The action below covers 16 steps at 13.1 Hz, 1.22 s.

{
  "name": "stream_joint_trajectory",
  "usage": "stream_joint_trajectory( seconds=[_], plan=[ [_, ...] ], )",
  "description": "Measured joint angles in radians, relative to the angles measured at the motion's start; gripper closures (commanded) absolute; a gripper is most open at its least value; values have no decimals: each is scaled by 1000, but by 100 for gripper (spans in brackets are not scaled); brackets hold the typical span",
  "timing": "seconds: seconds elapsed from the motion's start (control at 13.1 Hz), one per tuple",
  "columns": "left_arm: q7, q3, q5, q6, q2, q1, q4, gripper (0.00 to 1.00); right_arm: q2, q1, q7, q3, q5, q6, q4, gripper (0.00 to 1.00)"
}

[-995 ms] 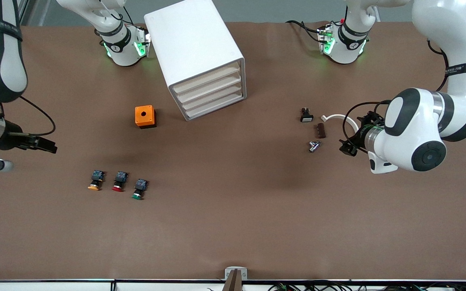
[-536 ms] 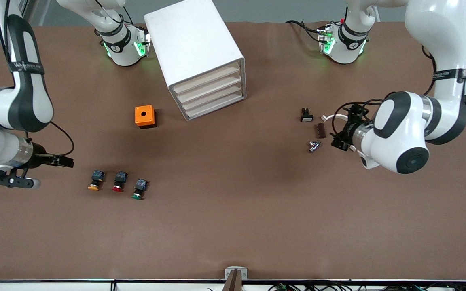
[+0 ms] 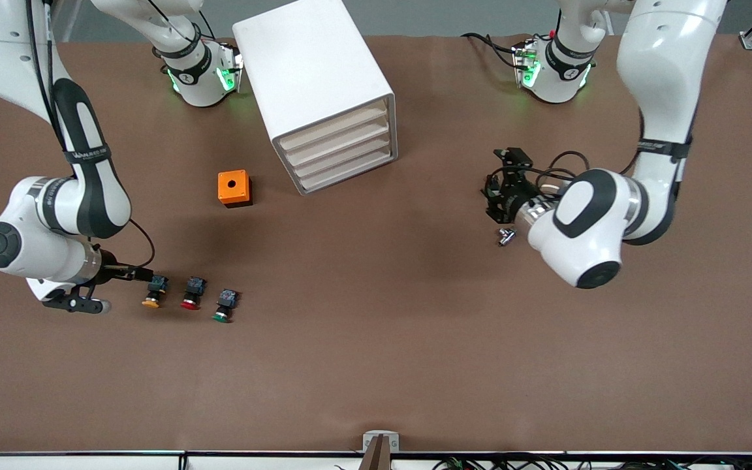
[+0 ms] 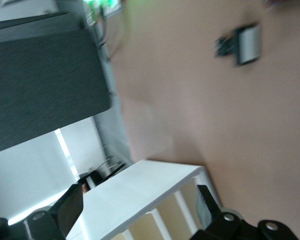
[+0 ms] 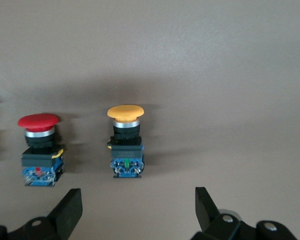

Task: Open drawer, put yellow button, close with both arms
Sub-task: 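Grasp the yellow button with the right gripper while the left gripper reaches the drawer, then pull the drawer open with the left gripper while the right gripper lifts the button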

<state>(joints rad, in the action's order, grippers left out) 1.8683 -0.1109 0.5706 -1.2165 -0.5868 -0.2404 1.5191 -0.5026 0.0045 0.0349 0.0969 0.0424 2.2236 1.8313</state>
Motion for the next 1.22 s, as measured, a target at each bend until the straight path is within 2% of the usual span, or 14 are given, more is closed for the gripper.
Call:
stream_joint_trajectory(
  seconds=[0.38, 0.54, 0.69, 0.92, 0.99, 1.22],
  plan=[
    [239, -1, 251, 44, -86, -43, -1, 6, -71, 0, 0, -18, 9, 172, 61, 0],
    [309, -2, 292, 47, -113, -75, -2, 10, -90, 0, 0, -19, 9, 207, 71, 3],
    [392, -3, 333, 46, -134, -116, -7, 13, -97, 0, 0, -20, 10, 213, 71, 13],
    [465, -3, 378, 30, -164, -143, -39, 15, -97, 0, 0, -20, 10, 210, 70, 44],
    [488, -2, 386, 5, -170, -149, -48, 15, -97, 0, 0, -21, 10, 196, 68, 54],
    [546, -3, 422, -114, -176, -191, -57, 16, -96, 0, 4, -22, 14, 98, 27, 74]
  ],
)
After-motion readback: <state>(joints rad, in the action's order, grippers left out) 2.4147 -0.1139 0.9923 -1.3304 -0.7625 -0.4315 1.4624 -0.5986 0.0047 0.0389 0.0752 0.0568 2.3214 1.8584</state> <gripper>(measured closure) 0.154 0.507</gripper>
